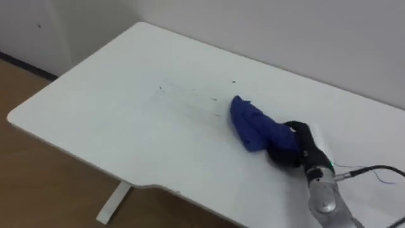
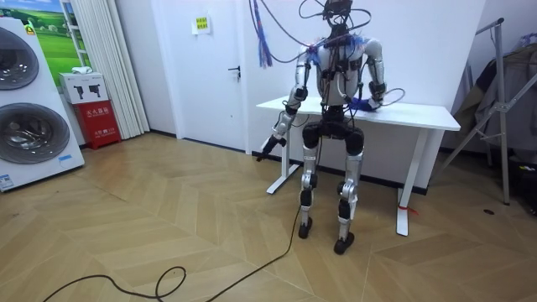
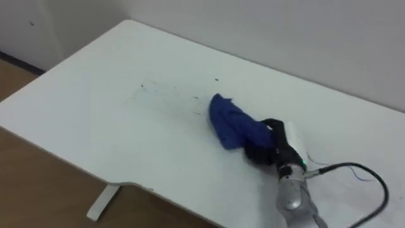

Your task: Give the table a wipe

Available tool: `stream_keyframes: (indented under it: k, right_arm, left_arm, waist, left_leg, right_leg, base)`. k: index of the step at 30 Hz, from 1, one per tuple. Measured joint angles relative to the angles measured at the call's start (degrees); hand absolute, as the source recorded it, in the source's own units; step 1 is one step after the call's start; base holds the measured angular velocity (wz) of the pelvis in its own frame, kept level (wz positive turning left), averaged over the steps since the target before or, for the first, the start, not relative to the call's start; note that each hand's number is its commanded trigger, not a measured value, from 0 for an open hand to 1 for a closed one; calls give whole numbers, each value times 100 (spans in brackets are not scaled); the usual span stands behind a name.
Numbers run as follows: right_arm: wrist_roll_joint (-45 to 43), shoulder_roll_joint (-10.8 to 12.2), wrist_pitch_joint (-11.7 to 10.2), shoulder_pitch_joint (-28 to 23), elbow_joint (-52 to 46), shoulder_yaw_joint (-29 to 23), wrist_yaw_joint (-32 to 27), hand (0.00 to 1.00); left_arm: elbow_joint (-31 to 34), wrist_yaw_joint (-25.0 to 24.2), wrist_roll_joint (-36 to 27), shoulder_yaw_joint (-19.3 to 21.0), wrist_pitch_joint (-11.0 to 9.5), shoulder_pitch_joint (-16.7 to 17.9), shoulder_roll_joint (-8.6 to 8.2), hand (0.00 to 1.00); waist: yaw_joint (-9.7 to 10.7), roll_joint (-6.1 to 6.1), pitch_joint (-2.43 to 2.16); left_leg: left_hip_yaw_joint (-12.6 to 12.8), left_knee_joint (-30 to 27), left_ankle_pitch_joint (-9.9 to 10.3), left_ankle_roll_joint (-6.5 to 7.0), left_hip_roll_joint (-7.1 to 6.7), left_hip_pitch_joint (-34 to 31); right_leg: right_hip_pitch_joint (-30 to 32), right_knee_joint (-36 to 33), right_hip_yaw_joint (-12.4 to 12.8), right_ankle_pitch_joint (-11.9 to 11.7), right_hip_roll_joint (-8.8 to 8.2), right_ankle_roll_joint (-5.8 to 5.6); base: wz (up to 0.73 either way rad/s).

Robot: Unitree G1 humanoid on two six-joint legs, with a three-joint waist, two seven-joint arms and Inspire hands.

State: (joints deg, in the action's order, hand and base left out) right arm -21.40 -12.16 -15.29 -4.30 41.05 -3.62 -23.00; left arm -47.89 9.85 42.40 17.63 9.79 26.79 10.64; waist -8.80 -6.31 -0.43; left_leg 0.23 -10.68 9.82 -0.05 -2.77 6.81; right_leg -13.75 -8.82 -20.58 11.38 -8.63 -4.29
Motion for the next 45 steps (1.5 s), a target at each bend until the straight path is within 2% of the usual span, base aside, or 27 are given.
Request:
stream_keyframes:
  k: [2, 4, 8, 10, 12, 13, 15, 17, 18, 20, 21, 22, 24, 26, 27, 28, 29, 30, 31, 32, 33, 34, 36, 38, 41, 43, 45]
  right_arm:
    - [146, -153, -41, -429, 1, -373, -303, 100]
    - [129, -653, -40, -933, 153, -525, -629, 100]
    - [184, -999, 107, -1108, 457, -616, -705, 100]
    - [348, -974, 384, -812, 549, -421, -682, 100]
    - [357, -775, 1127, -107, 587, -146, -517, 100]
    - [358, -733, 1330, 106, 617, -57, -427, 100]
    - [220, -441, 1842, 1066, 574, 439, 151, 100]
    - [-23, -145, 2043, 1821, 477, 977, 604, 100]
    - [-253, -49, 2034, 2321, 464, 1333, 904, 100]
    - [-466, -57, 2010, 2847, 360, 1440, 1217, 100]
    - [-424, -67, 2033, 3090, 362, 1464, 1295, 100]
    - [-319, -78, 2019, 3210, 367, 1496, 1370, 100]
    - [-280, -102, 1980, 3207, 488, 1586, 1412, 100]
    - [-268, -198, 1889, 2899, 860, 1578, 1433, 100]
    - [29, -263, 1553, 2488, 921, 1286, 1284, 100]
    - [143, -270, 1379, 2324, 911, 1195, 1207, 100]
    - [335, -264, 1051, 2018, 916, 995, 1097, 100]
    - [443, -263, 741, 1684, 917, 806, 964, 100]
    - [472, -263, 631, 1539, 916, 721, 876, 100]
    - [554, -271, 525, 1293, 917, 543, 692, 100]
    - [694, -343, 451, 1042, 917, 366, 477, 100]
    - [806, -417, 422, 924, 917, 291, 396, 100]
    - [1133, -676, 413, 531, 956, -176, 270, 100]
    - [1324, -927, 413, 361, 1048, -460, 211, 100]
    - [1641, -1223, 413, 348, 1274, -671, 198, 100]
    - [1684, -1289, 427, 513, 1399, -676, 196, 100]
    - [1670, -1262, 599, 1043, 1620, -665, 178, 100]
  left_arm:
    - [4, 12, 295, 158, -85, -11, -13, 0]
    - [15, -21, 333, 171, -153, -51, -82, 0]
    - [-48, -38, 182, -120, -150, -152, -86, 0]
    - [-121, 3, -109, -398, -142, -269, -85, 0]
    - [-364, 49, -480, -707, -139, -498, -132, 0]
    - [-446, 61, -534, -763, -139, -547, -141, 0]
    - [-800, 51, -659, -806, -125, -708, -141, 0]
    - [-858, -40, -664, -882, -42, -733, -121, 0]
    - [-780, -96, -684, -987, 0, -730, -107, 0]
    - [-497, -208, -669, -1117, 72, -693, -105, 0]
    - [-285, -253, -675, -1177, 131, -541, -85, 0]
    - [-228, -278, -672, -1197, 176, -371, -44, 0]
    - [-243, -288, -705, -1181, 308, -66, -26, 0]
    - [-256, -349, -722, -1181, 387, 147, -25, 0]
    - [-269, -380, -723, -1169, 385, 186, -52, 0]
    - [-276, -385, -720, -1164, 385, 220, -79, 0]
    - [-275, -391, -681, -1156, 358, 262, -107, 0]
    - [-267, -391, -615, -1105, 295, 259, -109, 0]
    - [-270, -391, -590, -1082, 268, 250, -105, 0]
    - [-273, -390, -576, -1055, 246, 199, -101, 0]
    - [-275, -390, -508, -944, 173, 127, -102, 0]
    - [-275, -389, -430, -867, 136, 51, -101, 0]
    - [-311, -372, -402, -588, 29, -232, -44, 0]
    - [-318, -363, -416, -524, 17, -370, 16, 0]
    - [-299, -303, -477, -489, 18, -528, 110, 0]
    - [-299, -227, -539, -553, 42, -616, 130, 0]
    - [-426, -166, -614, -823, 121, -820, 108, 0]
  waist:
    - [139, 61, -67]
    - [185, 161, -145]
    - [246, 172, -152]
    - [165, 170, -149]
    - [-58, 198, -137]
    - [-172, 214, -130]
    - [-477, 239, -95]
    - [-560, 233, -69]
    - [-579, 247, 25]
    - [-746, 236, 141]
    - [-927, 222, 151]
    - [-1052, 162, 126]
    - [-1084, 181, 140]
    - [-1016, 166, 132]
    - [-959, 130, 110]
    - [-864, 128, 109]
    - [-671, 160, 124]
    - [-510, 129, 105]
    - [-447, 95, 81]
    - [-314, 86, 3]
    - [-239, 123, -42]
    - [-231, 123, -42]
    - [-82, 167, -73]
    - [-22, 235, -120]
    - [254, 332, -176]
    - [247, 368, -190]
    - [203, 443, -182]
  left_leg:
    - [119, -1, 85, 147, 4, 28]
    - [284, 9, 195, 297, 10, 142]
    - [521, -35, 292, 285, 51, 265]
    - [686, -78, 289, 279, 115, 287]
    - [734, -104, 273, 247, 193, 245]
    - [689, -118, 275, 250, 202, 226]
    - [275, -250, 298, 285, 208, 3]
    - [-79, -365, 308, 299, 192, -243]
    - [-320, -460, 287, 265, 184, -386]
    - [-530, -479, 211, 162, 119, -567]
    - [-626, -389, 128, 105, 122, -568]
    - [-758, -222, 19, 101, 95, -506]
    - [-924, -119, -15, 85, 71, -371]
    - [-945, -107, -17, 87, 25, -295]
    - [-898, -98, -22, 96, 13, -278]
    - [-856, -101, -25, 100, 7, -262]
    - [-789, -101, -27, 104, -19, -199]
    - [-702, -99, -31, 112, -49, -134]
    - [-649, -94, -34, 116, -70, -116]
    - [-614, -95, -33, 117, -99, -106]
    - [-520, -95, -22, 135, -107, -87]
    - [-478, -98, -12, 152, -108, -75]
    - [-371, -125, 80, 292, -100, -125]
    - [-278, -254, 166, 327, -100, -339]
    - [-231, -482, 160, 363, -74, -761]
    - [-177, -521, 111, 376, -40, -985]
    - [-87, -656, 62, 377, 44, -1360]
  right_leg:
    - [0, -3, 42, -8, -5, -25]
    - [-39, -24, 199, -30, -17, -114]
    - [-103, -28, 310, -80, -10, -174]
    - [-67, -31, 338, -136, 29, -160]
    - [92, -41, 385, -274, 133, -53]
    - [155, -67, 405, -324, 170, -5]
    - [471, -112, 277, -485, 343, 173]
    - [679, -111, 126, -542, 436, 258]
    - [720, -112, -24, -524, 468, 286]
    - [818, -100, -178, -362, 466, 330]
    - [855, -87, -335, -294, 458, 342]
    - [820, -93, -401, -263, 447, 408]
    - [637, -57, -486, -198, 454, 400]
    - [412, 27, -584, -130, 404, 315]
    - [343, 19, -546, -58, 348, 254]
    - [298, 3, -517, -27, 327, 235]
    - [158, 20, -454, -9, 306, 206]
    - [58, 11, -403, 13, 275, 169]
    - [29, 5, -353, 36, 256, 132]
    - [2, 7, -285, 52, 228, 107]
    - [-12, 6, -239, 58, 214, 98]
    - [-14, 4, -211, 59, 211, 96]
    - [21, 1, -200, 67, 232, 85]
    - [218, -52, -175, 67, 210, 83]
    - [593, -140, -124, -40, 216, 87]
    - [833, -194, -90, -141, 239, 117]
    - [1220, -195, -73, -306, 293, 182]
  base:
    - [-25]
    - [-55]
    - [-42]
    - [-46]
    - [-68]
    - [-104]
    - [-106]
    - [-24]
    - [41]
    - [82]
    - [86]
    - [65]
    - [60]
    - [87]
    - [92]
    - [81]
    - [67]
    - [58]
    - [34]
    - [6]
    - [-7]
    - [-22]
    - [-24]
    - [-37]
    - [-15]
    - [-18]
    - [-23]
